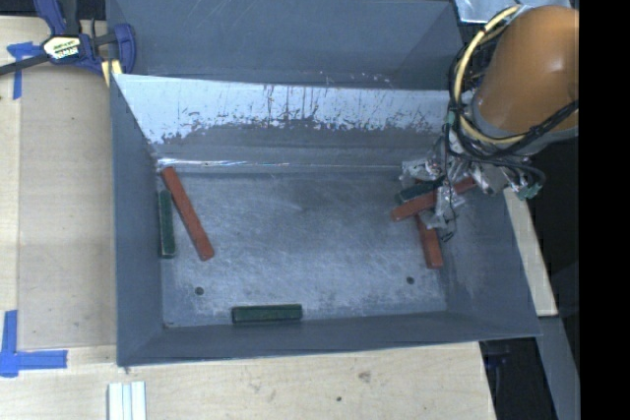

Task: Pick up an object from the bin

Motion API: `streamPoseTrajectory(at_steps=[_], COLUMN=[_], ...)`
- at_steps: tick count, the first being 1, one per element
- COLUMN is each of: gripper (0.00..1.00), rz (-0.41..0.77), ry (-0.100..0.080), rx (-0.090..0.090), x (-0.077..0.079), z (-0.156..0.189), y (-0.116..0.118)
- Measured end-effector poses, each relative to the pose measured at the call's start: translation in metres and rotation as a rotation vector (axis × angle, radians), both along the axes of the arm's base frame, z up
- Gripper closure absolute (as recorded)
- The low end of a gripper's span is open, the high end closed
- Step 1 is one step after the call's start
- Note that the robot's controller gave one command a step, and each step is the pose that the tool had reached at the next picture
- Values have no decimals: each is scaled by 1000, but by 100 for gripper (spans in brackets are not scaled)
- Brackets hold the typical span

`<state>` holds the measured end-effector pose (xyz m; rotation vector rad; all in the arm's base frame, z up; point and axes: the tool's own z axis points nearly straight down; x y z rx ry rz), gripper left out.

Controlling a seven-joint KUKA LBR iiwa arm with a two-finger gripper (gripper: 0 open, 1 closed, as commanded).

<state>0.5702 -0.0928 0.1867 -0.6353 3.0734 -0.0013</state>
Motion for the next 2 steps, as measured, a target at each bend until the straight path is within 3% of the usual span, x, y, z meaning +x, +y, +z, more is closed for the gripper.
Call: streamPoseTrajectory(at_steps=[1,2], gripper=[100,100], rz=[0,15], ry=[0,8], rx=[0,2], x=[0,-17], z=[0,48], y=[0,1])
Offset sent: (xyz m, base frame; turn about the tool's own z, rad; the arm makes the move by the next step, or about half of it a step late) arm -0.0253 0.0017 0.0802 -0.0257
